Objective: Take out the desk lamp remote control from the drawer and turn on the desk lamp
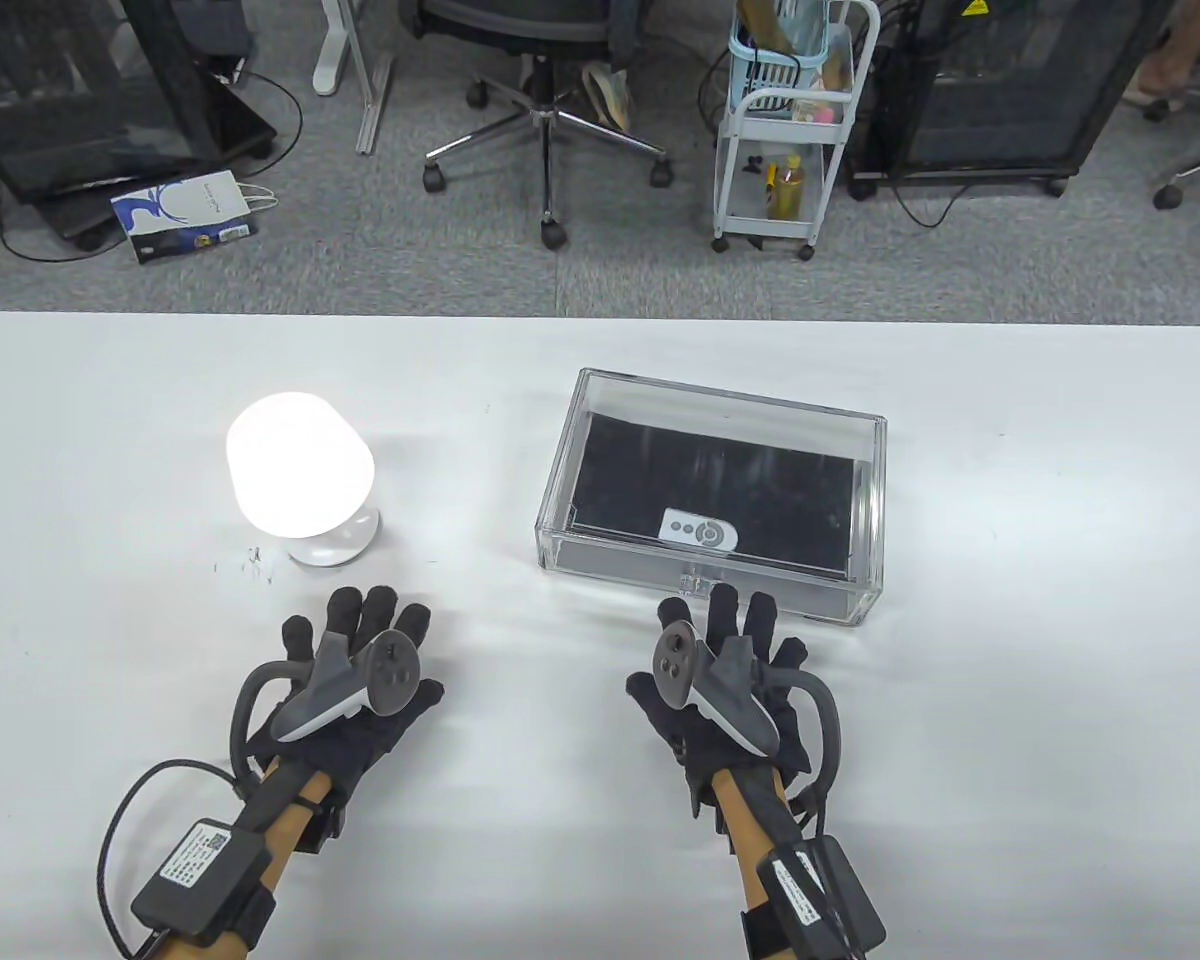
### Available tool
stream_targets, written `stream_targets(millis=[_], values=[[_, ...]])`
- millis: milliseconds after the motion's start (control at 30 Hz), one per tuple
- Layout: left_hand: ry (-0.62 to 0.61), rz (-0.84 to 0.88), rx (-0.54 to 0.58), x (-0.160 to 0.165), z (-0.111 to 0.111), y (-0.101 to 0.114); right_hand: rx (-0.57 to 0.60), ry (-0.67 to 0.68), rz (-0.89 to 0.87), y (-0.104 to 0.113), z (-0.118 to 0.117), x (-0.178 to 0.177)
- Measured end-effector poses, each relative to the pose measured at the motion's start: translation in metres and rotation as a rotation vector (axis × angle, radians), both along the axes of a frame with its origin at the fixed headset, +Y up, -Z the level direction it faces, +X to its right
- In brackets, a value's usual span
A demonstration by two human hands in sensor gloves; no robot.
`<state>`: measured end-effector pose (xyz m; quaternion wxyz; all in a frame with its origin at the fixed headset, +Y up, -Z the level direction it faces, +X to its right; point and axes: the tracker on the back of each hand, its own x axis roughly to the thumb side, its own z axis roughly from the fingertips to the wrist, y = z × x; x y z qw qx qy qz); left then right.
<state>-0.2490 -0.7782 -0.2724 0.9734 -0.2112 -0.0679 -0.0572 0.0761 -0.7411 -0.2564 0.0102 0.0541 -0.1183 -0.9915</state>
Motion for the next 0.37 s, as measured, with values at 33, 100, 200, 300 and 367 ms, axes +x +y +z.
stream_targets(millis=[33, 100, 200, 300, 367], values=[[-0.001, -0.002, -0.002, 0.0002, 0.0001, -0.0001, 0.000, 0.000, 0.000, -0.0001, -0.0001, 0.0000], [-0.001, -0.005, -0.005, 0.0005, 0.0003, -0.0003, 0.000, 0.000, 0.002, -0.0002, -0.0001, 0.0000], [-0.002, -0.005, -0.006, 0.0008, 0.0005, -0.0003, -0.002, 0.000, 0.002, -0.0002, -0.0002, 0.0001], [-0.002, -0.006, -0.007, 0.0008, 0.0006, -0.0004, -0.004, 0.000, 0.004, -0.0003, -0.0002, 0.0002], [-0.001, -0.007, -0.007, 0.0008, 0.0007, -0.0004, -0.004, -0.001, 0.003, -0.0003, -0.0002, 0.0004]])
